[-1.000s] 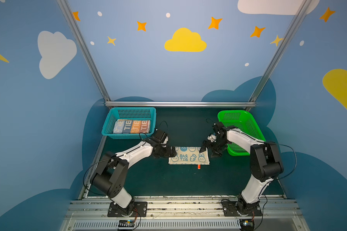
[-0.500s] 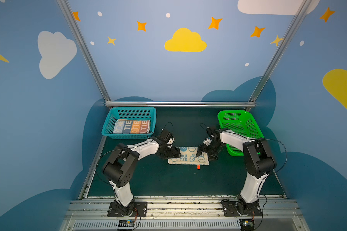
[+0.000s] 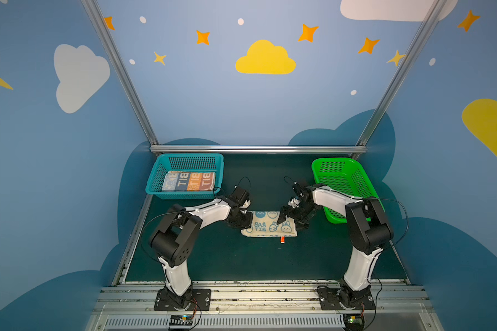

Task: Fold and stack the towels
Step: 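Grasp the folded bunny towel with the left gripper and lift it, then carry the towel into the teal basket with the left gripper and release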

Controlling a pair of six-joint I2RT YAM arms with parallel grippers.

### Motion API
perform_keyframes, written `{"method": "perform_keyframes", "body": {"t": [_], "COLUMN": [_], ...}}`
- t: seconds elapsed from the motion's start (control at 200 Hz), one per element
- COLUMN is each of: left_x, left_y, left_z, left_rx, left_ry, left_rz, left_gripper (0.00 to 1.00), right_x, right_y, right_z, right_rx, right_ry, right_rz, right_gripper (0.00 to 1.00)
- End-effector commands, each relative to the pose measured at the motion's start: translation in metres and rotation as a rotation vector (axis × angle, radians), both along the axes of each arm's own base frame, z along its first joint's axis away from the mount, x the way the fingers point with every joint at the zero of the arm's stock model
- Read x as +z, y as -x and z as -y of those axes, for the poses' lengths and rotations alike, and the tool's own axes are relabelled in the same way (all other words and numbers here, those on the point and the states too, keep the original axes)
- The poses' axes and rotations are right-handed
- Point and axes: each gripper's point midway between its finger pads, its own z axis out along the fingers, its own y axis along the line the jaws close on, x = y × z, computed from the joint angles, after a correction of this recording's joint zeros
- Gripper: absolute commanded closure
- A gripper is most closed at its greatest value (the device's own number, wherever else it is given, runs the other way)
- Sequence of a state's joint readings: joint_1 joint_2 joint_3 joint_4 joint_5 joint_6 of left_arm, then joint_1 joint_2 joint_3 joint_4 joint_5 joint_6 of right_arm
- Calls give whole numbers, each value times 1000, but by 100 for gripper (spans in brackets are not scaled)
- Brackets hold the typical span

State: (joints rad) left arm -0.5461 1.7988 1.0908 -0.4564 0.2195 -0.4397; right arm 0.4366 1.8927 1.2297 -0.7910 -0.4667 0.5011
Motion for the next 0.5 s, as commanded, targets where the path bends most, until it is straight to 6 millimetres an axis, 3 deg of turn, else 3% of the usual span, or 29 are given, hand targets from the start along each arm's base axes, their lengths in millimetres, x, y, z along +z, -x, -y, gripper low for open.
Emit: {"method": "perform_keyframes", "body": {"t": [0.0, 0.21, 0.496], "left_x": [15, 65, 133], "left_y": [-13, -57, -125], "left_z": [-10, -40, -94], "left_rx": [-15, -28, -97], "left_ry": [-56, -206, -385], "left_rz": [36, 114, 185], "left_gripper": [97, 97, 97], "right_x": [1, 29, 88], "right_y": [-9, -35, -80], "right_z": [-11, -17, -53], "right_rx": [23, 53, 94], "right_ry": [-31, -37, -111], "right_rz": [25, 94, 239], "right_gripper": [11, 11, 11]}}
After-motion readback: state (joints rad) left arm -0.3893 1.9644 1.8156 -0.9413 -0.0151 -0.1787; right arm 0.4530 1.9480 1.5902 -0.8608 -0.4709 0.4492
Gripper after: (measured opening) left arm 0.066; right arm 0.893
